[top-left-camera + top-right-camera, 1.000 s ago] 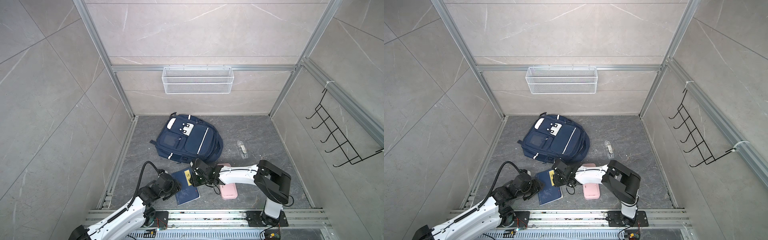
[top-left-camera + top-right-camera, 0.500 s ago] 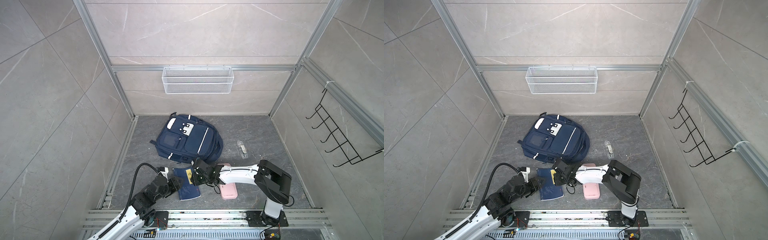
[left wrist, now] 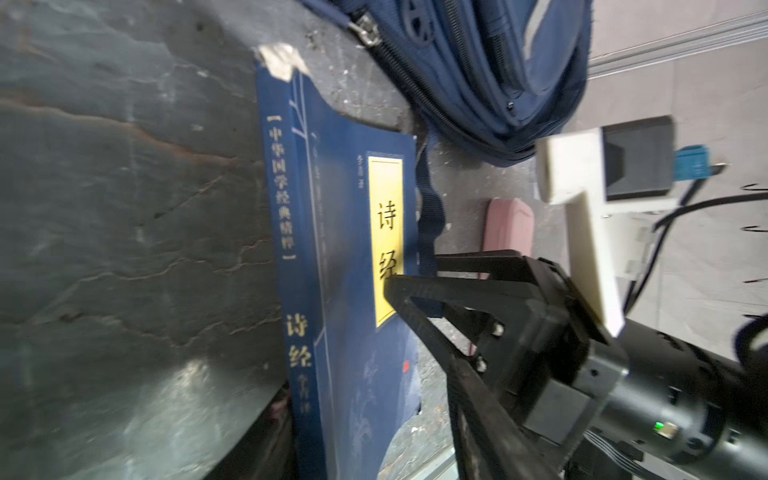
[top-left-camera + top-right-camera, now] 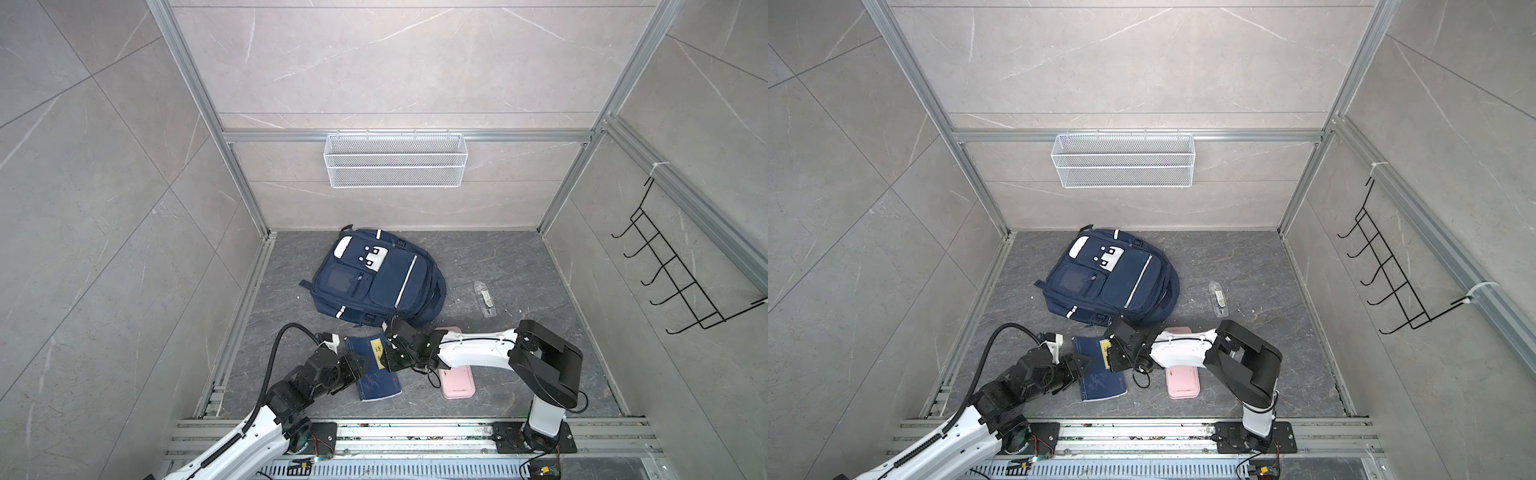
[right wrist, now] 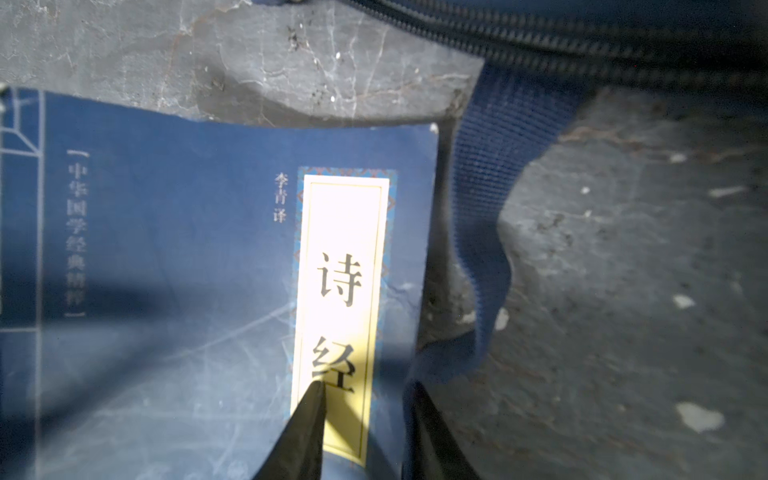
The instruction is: Pack the student bag
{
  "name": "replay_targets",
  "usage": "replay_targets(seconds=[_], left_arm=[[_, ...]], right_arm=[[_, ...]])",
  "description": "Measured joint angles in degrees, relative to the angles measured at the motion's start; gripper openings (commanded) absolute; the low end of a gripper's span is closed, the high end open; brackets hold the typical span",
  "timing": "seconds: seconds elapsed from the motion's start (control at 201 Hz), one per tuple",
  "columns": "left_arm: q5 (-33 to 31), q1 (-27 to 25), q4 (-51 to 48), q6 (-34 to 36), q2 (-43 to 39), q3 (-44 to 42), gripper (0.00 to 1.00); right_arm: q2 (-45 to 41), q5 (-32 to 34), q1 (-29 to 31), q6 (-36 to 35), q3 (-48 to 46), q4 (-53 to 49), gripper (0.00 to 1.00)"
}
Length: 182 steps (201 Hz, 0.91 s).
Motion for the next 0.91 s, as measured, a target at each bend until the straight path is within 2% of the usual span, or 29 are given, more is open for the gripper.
replay_targets(seconds=[0.09,0.164,0.403,0.552,0.727,0.906], left_arm=[[-0.09,0.00,-1.31,0.46,1.29,0.57,0.30],[-0.09,0.00,-2.29,0.66,2.21,0.90,0.22],[-0.09,0.00,-3.87,1.53,3.80,2.73,0.08],[-1.22,0.22,-8.76,4.22,3.78,7.41,0.01],[-3.37,3.04,-15.19,9.73,4.33,17.73,0.00],[-3.76,5.92,-16.39,15.32,6.64,25.53,0.00]], right_arm=[[0.00,-0.15,0.02,0.00,0.00,0.04,0.36],[-0.02,-0.26,0.02,0.02,0.00,0.13,0.38],[-0.85,-0.68,0.28,0.02,-0.52,-0.11,0.47],[-3.48,-0.20,0.52,-0.02,-2.14,-3.21,0.53],[-8.94,1.14,-1.60,-0.42,-5.09,-9.51,0.55],[-17.49,3.34,-4.15,-1.33,-5.86,-13.94,0.56]])
